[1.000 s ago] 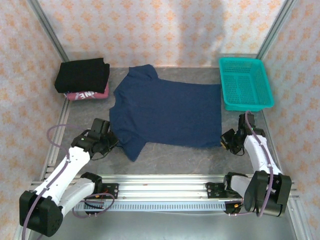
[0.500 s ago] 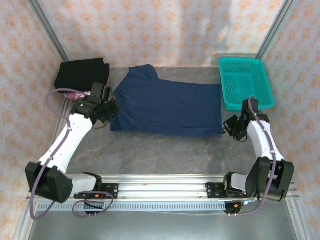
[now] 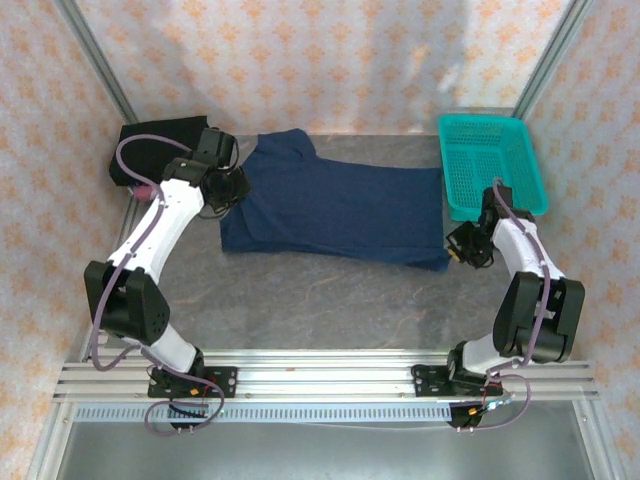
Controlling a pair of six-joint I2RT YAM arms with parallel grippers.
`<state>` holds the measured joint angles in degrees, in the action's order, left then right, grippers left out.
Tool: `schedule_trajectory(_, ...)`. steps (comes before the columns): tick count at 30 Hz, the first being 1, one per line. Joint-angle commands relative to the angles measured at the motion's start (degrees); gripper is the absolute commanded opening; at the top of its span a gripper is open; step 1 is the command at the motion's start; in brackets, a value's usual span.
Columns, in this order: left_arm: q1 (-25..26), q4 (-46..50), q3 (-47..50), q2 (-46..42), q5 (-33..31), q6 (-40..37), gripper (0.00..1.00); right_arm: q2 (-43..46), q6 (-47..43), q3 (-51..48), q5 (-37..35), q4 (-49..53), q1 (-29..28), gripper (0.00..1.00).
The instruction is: Fold and stack the t-shirts
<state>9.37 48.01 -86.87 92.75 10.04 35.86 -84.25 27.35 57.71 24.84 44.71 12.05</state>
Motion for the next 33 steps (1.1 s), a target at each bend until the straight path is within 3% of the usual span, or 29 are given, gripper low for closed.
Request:
schedule_trajectory(1,-0.74,3.09,-4.11,2.59,-0.92,-3.61,0.0,-1.71,-1.16,2.5,-2.15,-0.72,0.34,0.0)
schedule_trajectory(17,-0.72,8.04,-21.82,19.66,-0.98,-10.76,0.0,-8.63,-1.27,7.31,-3.14,-1.67,0.38,0.0)
schedule_trajectory(28,-0.33,5.35,-33.28,30.48,2.5,-7.95,0.0,-12.52,0.47,10.63,-4.26,-3.15,0.34,0.01)
schedule_trajectory(30,-0.25,3.53,-34.59,31.7,4.11,-6.31,0.08,-12.59,1.08,10.58,-3.82,-4.38,0.34,0.12)
schedule_trajectory(33,-0.36,0.44,-34.8,31.13,6.12,-1.78,0.53,-10.19,1.81,9.19,-2.5,-7.45,0.36,0.39)
